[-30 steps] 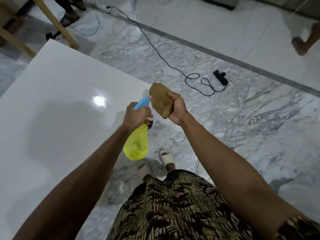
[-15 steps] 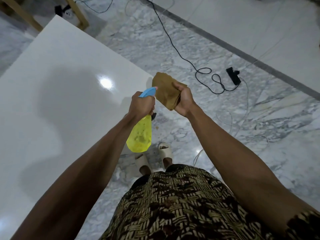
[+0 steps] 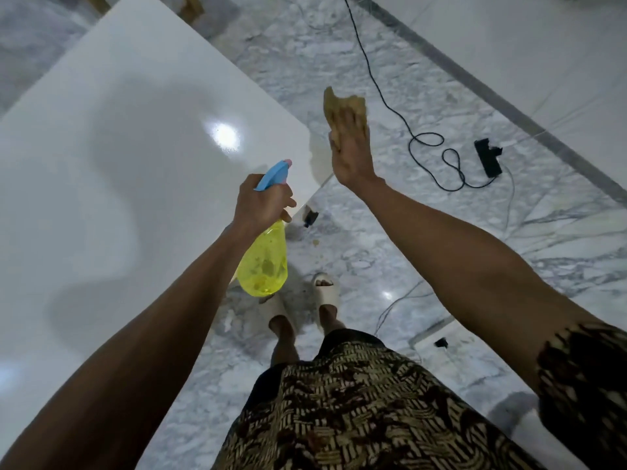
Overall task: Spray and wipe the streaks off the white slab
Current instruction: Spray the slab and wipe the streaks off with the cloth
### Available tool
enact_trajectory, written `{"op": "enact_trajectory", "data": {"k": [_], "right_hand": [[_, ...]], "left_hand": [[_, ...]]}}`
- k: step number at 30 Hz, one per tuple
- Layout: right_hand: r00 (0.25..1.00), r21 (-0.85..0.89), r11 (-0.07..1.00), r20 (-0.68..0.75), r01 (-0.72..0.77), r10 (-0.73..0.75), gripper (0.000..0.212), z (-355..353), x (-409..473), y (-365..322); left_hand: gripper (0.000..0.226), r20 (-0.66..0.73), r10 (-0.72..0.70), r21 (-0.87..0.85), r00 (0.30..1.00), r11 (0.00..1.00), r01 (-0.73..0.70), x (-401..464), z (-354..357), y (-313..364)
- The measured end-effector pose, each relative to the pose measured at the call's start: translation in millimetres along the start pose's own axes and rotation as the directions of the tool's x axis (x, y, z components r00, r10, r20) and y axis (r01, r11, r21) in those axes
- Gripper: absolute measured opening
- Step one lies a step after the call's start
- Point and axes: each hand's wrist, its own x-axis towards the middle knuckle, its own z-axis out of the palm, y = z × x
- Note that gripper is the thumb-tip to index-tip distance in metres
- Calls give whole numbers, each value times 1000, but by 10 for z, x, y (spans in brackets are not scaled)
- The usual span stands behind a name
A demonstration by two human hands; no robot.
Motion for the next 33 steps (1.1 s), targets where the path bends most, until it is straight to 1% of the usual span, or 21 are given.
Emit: {"op": "enact_trajectory", "data": {"k": [1, 3, 4, 5, 7, 12, 15, 17, 20, 23, 26, 33], "right_hand": [[994, -113, 992, 99, 60, -49, 52, 136, 37, 40], [936, -233, 954, 335, 190, -105, 57, 349, 34, 60], [915, -265, 934, 384, 240, -126, 63, 418, -14, 56], [913, -300, 913, 380, 277, -152, 68, 467, -68, 54], [923, -313, 905, 342, 288, -176, 74, 475, -133, 20], [942, -371, 878, 258, 302, -215, 62, 554, -176, 59], [951, -359, 895, 252, 265, -181, 63, 621, -242, -31], [953, -321, 915, 254, 244, -165, 64, 667, -327, -76], [961, -321, 921, 234, 220, -148, 63, 790, -489, -166], [967, -315, 931, 225, 187, -118, 63, 867, -576, -264], [968, -303, 935, 223, 184, -118, 61, 951, -726, -358], [974, -338, 924, 193, 177, -116, 64, 1455, -1441, -936]], "left_hand": [[43, -10, 3, 1, 1000, 1000, -3, 15, -37, -13], [46, -32, 1, -4, 999, 1000, -1, 54, -114, -37], [47, -43, -1, -7, 999, 1000, 1, 58, -150, -44], [47, -54, -1, -8, 999, 1000, 1, 65, -189, -56], [49, -77, -3, -12, 997, 1000, 2, 73, -291, -79], [46, -104, 15, -17, 995, 1000, -17, 49, -480, -135], [47, -112, 4, -15, 994, 1000, -5, 8, -572, -222], [49, -106, 12, 0, 994, 1000, -12, -27, -609, -300], [54, -99, 5, -23, 995, 1000, -7, -94, -705, -448], [47, -114, 10, -14, 993, 1000, -11, -178, -843, -622], [46, -134, 9, 13, 991, 1000, -8, -317, -1021, -818], [47, -185, 27, -39, 982, 999, -35, -912, -1650, -1346]]}}
